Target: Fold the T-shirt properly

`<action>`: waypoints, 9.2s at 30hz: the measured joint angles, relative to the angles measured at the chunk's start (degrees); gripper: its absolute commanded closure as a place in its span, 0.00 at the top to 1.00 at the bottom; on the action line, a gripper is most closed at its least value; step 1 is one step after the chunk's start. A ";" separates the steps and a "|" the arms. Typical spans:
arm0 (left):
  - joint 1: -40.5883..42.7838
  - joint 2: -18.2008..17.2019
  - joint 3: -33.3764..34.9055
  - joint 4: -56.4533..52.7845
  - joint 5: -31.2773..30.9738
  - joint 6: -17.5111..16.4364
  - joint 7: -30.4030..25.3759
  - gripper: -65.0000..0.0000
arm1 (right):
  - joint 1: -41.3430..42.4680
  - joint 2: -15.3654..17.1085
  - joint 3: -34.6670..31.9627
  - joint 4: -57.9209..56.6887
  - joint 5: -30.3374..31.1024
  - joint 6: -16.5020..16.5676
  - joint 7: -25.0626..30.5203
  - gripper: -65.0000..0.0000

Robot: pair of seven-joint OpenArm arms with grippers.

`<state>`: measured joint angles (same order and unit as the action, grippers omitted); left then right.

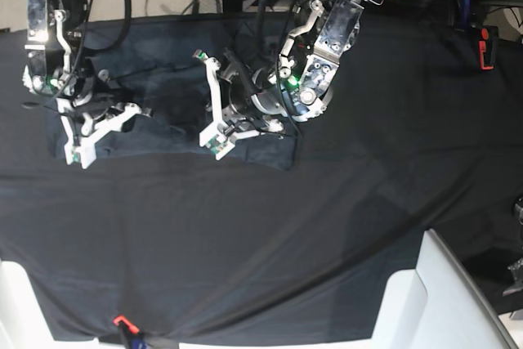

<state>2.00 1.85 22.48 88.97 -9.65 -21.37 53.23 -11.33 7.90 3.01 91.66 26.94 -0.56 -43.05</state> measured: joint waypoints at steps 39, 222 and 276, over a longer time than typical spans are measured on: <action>-2.60 -4.17 -4.94 8.28 1.88 6.14 4.68 0.00 | -0.61 0.17 0.04 0.11 -0.20 -0.02 -0.26 0.22; 28.76 -15.65 -49.66 8.22 -0.83 5.86 -9.11 0.00 | 15.69 0.04 -39.43 -13.62 0.04 -7.58 -0.63 0.00; 27.67 -15.76 -49.07 3.17 -0.85 5.88 -8.98 0.00 | 0.37 6.82 -24.35 -0.92 -0.20 -18.51 -4.02 0.00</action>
<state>29.67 -13.91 -26.59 92.14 -10.50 -15.49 44.25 -10.96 14.72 -21.34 90.74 26.74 -19.07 -47.07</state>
